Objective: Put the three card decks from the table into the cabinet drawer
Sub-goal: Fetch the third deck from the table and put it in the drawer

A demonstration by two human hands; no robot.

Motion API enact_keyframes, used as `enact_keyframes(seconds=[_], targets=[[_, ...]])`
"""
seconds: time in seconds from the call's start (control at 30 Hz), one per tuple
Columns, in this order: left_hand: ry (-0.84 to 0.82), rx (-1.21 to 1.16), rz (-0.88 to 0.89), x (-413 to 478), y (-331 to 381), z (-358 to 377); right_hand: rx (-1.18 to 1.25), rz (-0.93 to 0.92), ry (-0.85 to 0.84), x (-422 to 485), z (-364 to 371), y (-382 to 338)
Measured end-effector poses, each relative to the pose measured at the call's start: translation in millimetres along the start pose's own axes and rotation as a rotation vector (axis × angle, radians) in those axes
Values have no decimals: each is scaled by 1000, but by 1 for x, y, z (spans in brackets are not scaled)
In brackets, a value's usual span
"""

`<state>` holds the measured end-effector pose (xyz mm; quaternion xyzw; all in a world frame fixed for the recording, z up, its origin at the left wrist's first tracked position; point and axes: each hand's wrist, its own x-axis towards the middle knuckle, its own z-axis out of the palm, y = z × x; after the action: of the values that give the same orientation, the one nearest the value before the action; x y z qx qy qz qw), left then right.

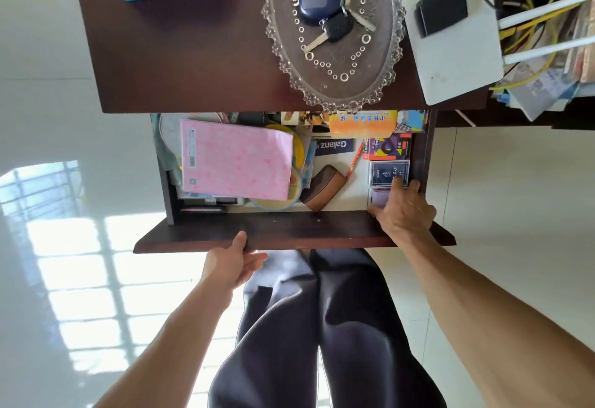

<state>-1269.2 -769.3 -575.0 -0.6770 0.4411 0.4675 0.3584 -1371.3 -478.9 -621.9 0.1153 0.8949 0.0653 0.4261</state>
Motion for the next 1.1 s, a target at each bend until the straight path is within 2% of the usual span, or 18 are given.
enact_keyframes(seconds=[0.13, 0.23, 0.33, 0.5, 0.57, 0.7, 0.8, 0.93, 1.1], targets=[[18, 15, 26, -1, -3, 1, -13, 20, -2, 3, 6, -5], [28, 6, 16, 0, -2, 0, 104, 79, -63, 6, 7, -7], [11, -21, -26, -2, 2, 0, 319, 77, -139, 2, -3, -2], [-53, -184, -91, -8, 10, -2, 900, 81, -177, -47, -16, 16], [-55, -231, -102, -15, 9, 0, 1045, 171, -202, -71, -12, 24], [-18, -296, -90, -32, 10, 2, 1192, 461, -397, -101, -4, 34], [23, -344, -60, -41, 8, -2, 1388, 590, -462, -105, -5, 33], [58, -431, -22, -42, 4, -5, 1667, 654, -409, -102, -3, 24], [19, -449, 7, -38, 4, -7, 1828, 665, -457, -98, 8, 19]])
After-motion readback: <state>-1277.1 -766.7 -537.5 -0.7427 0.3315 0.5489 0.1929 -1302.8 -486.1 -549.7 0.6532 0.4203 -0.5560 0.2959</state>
